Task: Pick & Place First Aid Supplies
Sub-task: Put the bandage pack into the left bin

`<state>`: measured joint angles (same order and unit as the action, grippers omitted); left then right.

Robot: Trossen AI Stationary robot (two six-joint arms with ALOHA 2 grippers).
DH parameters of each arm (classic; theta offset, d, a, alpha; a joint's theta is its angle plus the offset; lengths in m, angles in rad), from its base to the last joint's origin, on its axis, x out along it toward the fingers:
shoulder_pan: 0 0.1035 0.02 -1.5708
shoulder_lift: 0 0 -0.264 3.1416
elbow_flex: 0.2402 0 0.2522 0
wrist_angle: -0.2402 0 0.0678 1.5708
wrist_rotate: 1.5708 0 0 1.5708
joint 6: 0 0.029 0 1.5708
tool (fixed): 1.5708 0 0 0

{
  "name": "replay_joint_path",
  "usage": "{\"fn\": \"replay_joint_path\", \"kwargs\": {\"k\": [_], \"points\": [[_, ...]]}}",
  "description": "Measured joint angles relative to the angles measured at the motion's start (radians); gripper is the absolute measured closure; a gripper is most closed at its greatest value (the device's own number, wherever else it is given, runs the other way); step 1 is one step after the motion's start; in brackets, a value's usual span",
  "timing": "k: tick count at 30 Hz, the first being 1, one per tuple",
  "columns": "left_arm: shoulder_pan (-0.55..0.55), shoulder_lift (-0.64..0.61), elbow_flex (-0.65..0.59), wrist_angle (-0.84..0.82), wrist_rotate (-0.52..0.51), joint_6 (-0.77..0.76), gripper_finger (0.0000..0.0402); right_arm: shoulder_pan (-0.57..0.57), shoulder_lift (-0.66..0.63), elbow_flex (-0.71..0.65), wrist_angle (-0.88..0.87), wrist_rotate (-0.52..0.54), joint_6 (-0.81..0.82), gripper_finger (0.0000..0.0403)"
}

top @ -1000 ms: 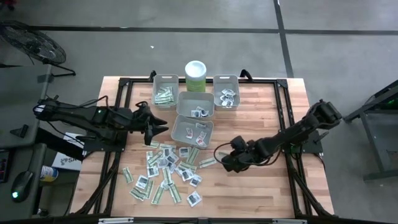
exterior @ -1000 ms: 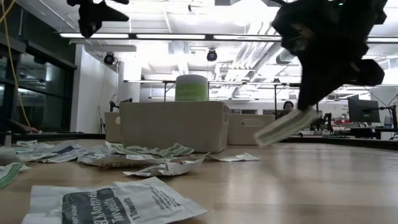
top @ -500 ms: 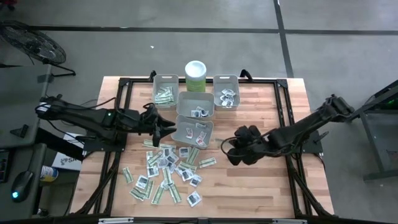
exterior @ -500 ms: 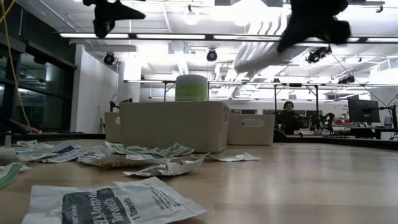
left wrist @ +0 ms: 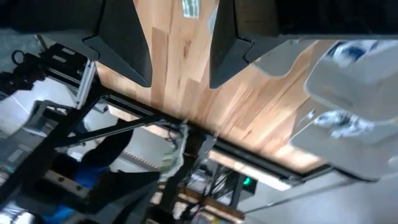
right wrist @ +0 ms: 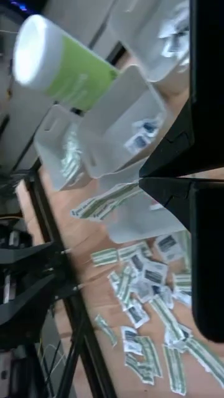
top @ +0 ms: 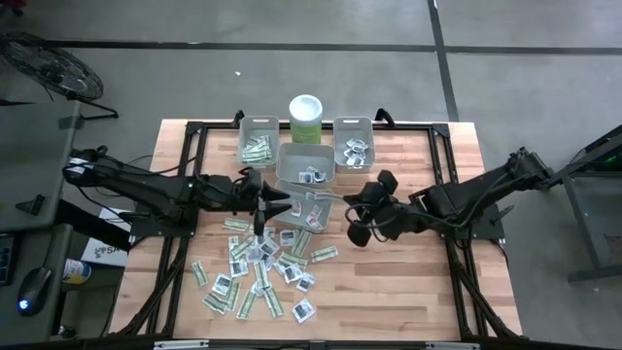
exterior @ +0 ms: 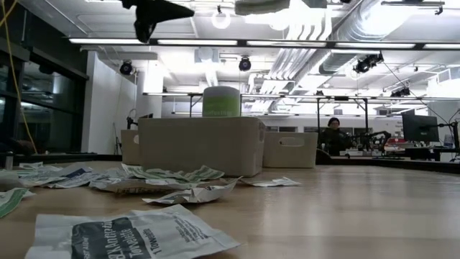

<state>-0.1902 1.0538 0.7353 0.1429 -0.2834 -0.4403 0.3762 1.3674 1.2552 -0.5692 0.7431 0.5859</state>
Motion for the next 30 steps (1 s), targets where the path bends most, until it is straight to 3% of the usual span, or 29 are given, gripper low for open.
{"fn": "replay_joint_path", "kwargs": {"k": [9,18,30], "points": [[0.0,0.031,0.0,0.149,0.032,0.048,0.0241,-0.017,0.001,0.0,0.159,-0.007,-0.179,0.0403],[0.0,0.031,0.0,0.154,-0.02,0.073,0.0241,-0.065,0.054,0.0,0.334,-0.137,-0.279,0.0403],[0.0,0.031,0.0,0.155,-0.041,0.07,0.0241,-0.122,0.077,0.0,0.394,-0.256,-0.3,0.0403]]}}
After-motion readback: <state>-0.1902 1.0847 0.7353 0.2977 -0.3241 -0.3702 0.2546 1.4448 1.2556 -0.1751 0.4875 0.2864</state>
